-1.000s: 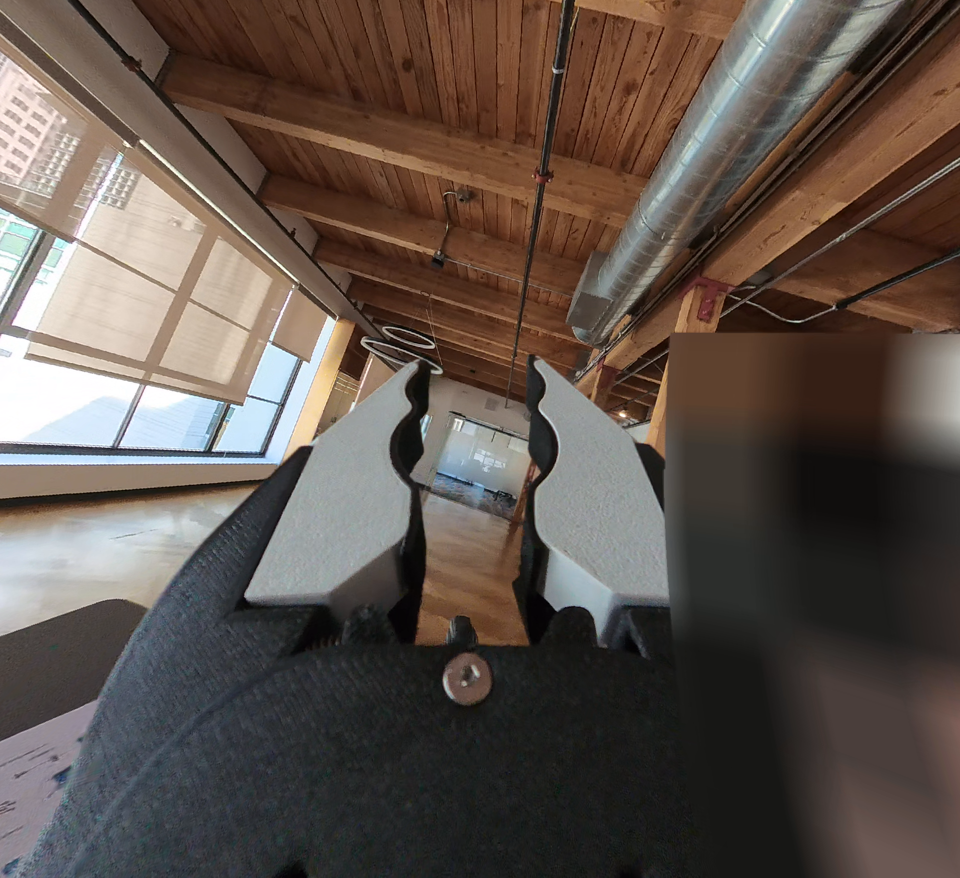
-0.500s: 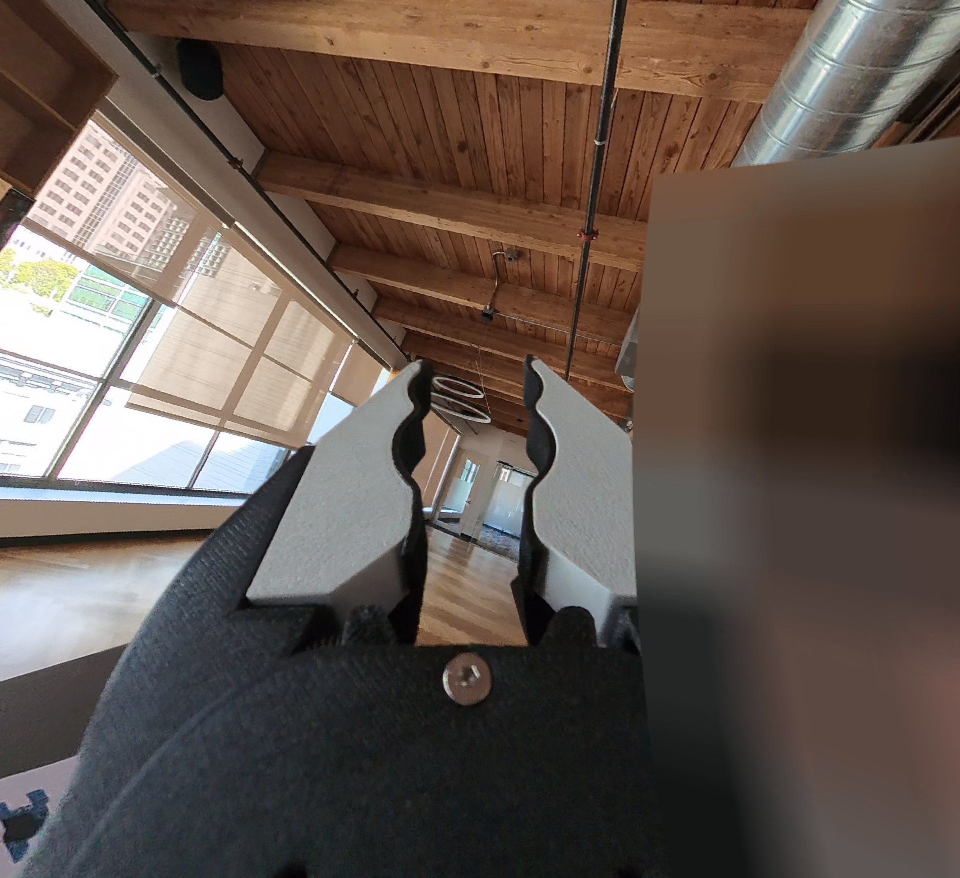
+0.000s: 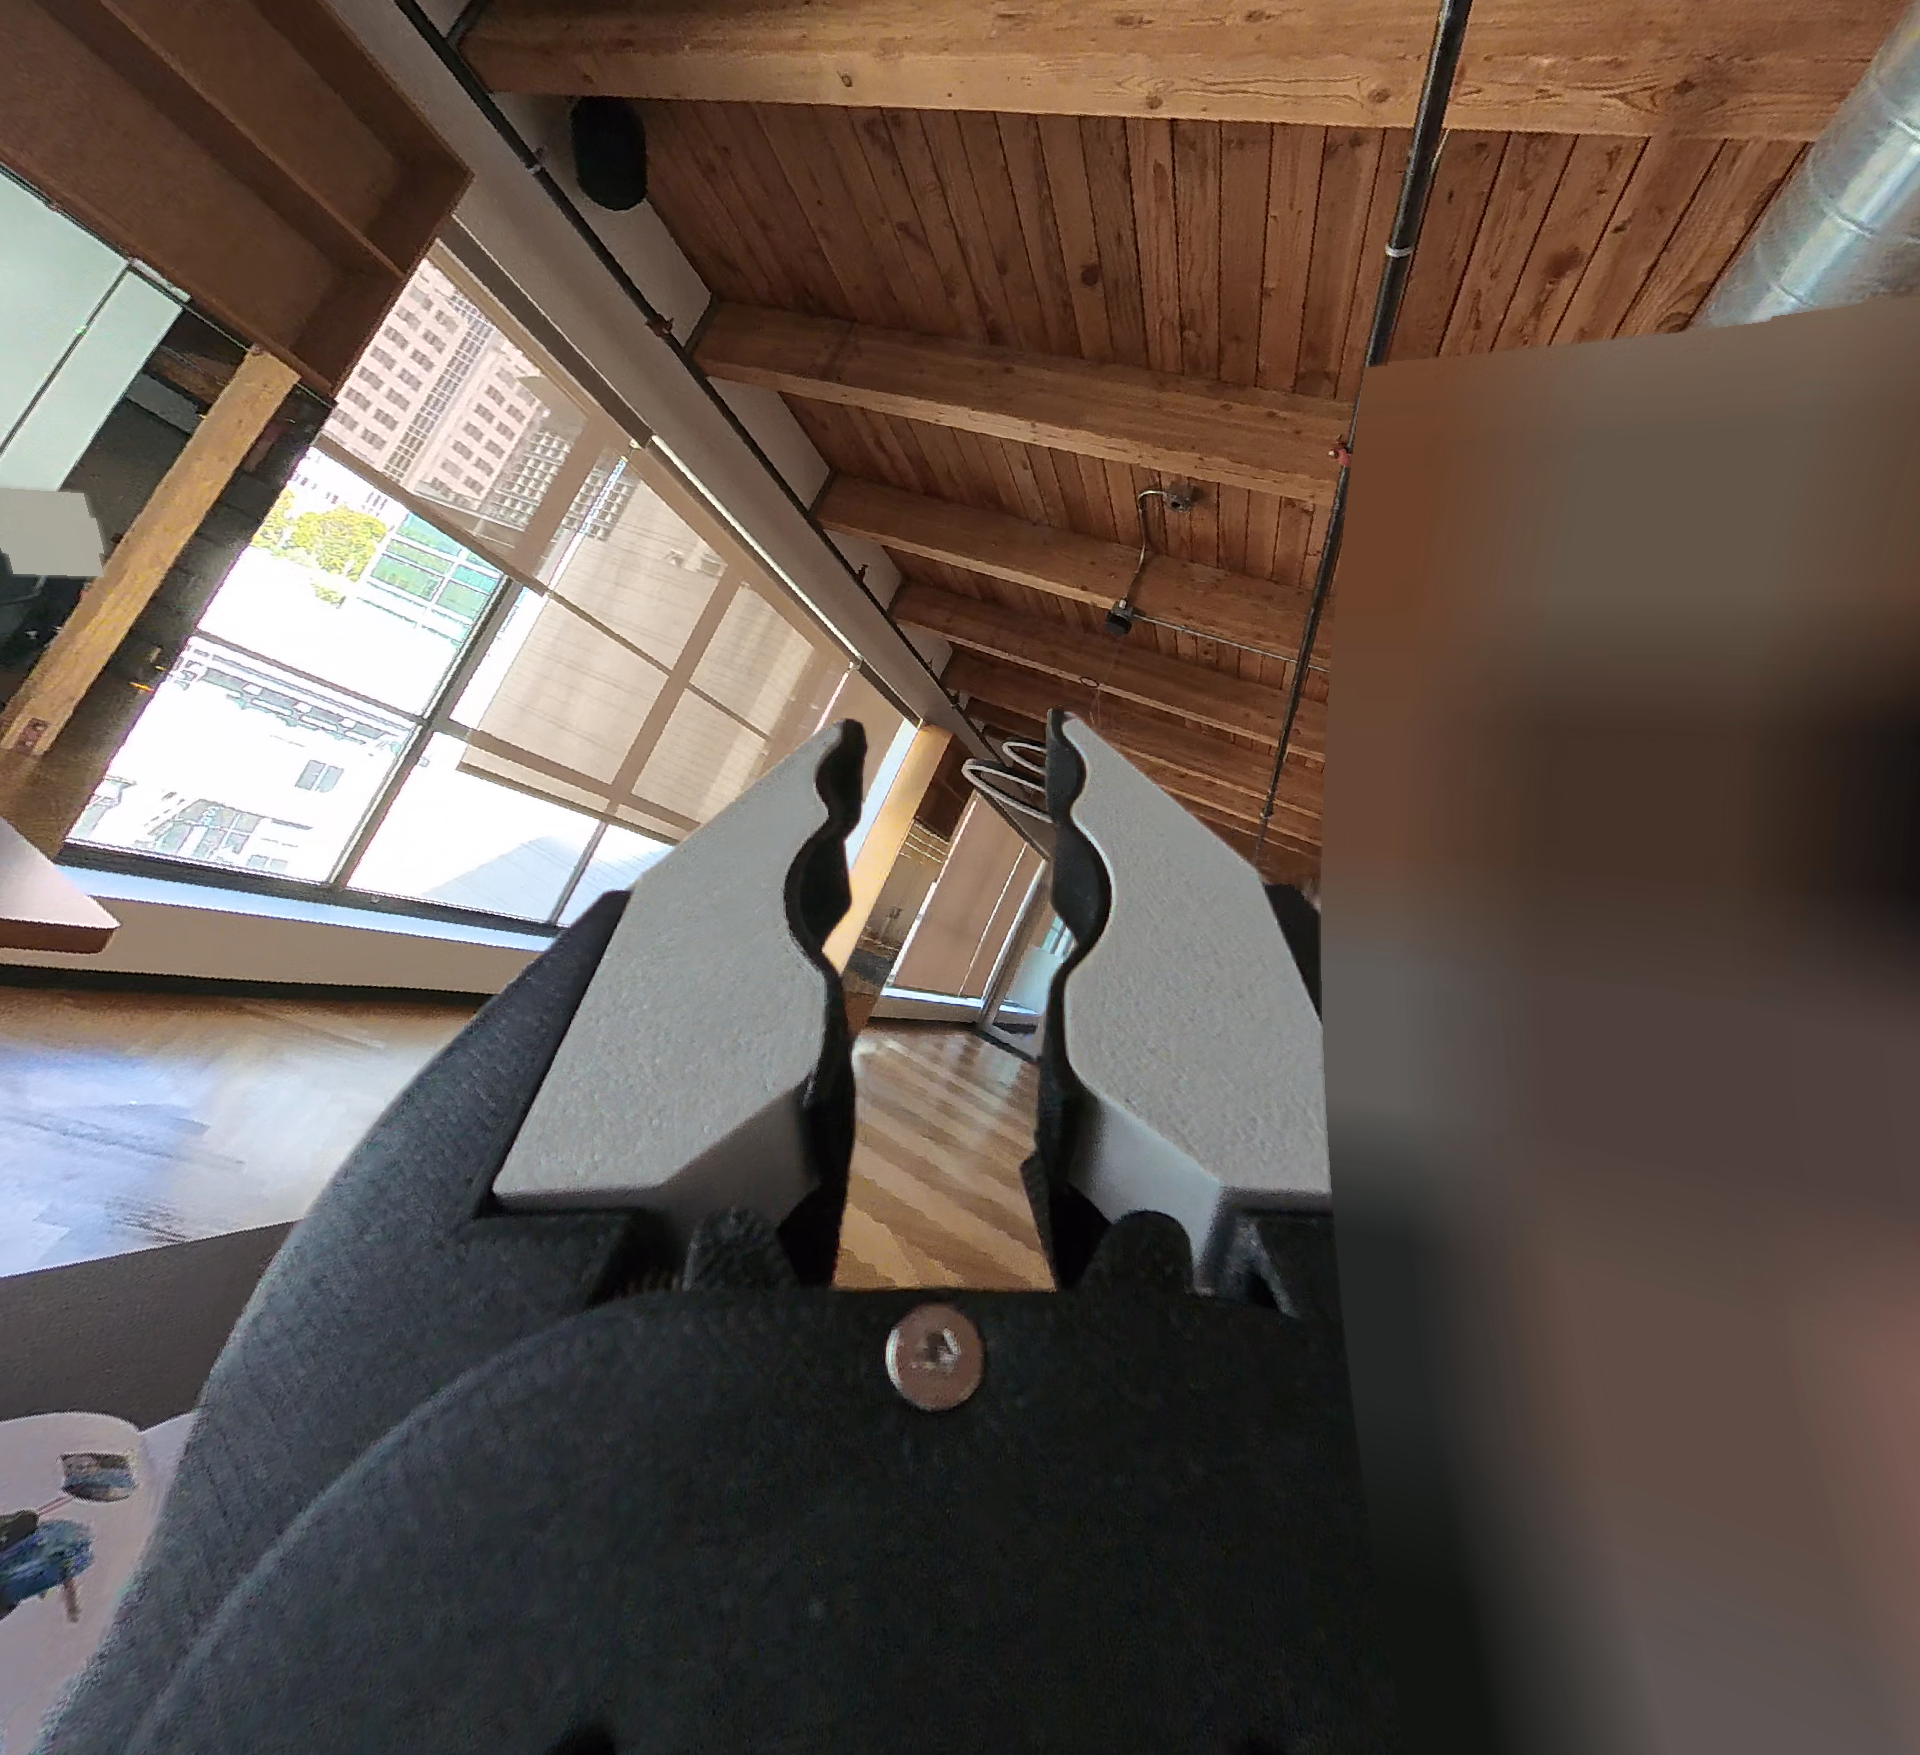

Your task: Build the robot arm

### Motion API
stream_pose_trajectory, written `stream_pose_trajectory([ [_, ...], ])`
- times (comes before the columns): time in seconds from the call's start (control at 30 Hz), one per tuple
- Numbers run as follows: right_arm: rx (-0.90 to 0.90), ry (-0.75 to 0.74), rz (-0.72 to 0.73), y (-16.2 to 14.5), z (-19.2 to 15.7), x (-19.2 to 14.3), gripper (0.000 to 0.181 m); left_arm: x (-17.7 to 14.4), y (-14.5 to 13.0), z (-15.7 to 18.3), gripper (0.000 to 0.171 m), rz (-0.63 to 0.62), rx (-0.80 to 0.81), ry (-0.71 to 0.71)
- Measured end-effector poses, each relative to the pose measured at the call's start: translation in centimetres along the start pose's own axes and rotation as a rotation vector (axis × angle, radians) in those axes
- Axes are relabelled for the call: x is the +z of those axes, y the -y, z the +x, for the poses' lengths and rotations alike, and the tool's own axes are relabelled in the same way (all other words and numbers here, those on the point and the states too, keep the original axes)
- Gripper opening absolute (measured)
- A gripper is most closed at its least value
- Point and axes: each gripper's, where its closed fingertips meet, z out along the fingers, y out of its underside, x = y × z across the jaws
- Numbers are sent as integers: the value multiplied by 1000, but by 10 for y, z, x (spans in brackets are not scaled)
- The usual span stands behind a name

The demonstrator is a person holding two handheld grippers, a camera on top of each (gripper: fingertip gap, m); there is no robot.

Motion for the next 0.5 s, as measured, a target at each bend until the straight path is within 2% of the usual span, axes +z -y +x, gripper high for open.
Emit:
stream_pose_trajectory([
  [0.03,9,2,2,0,1,0,13,1,-2,-2,34,-6,11,8],
  [0.5,86,32,25,2,4,-2,14,18,-21,-7,33,-40,27,9],
])
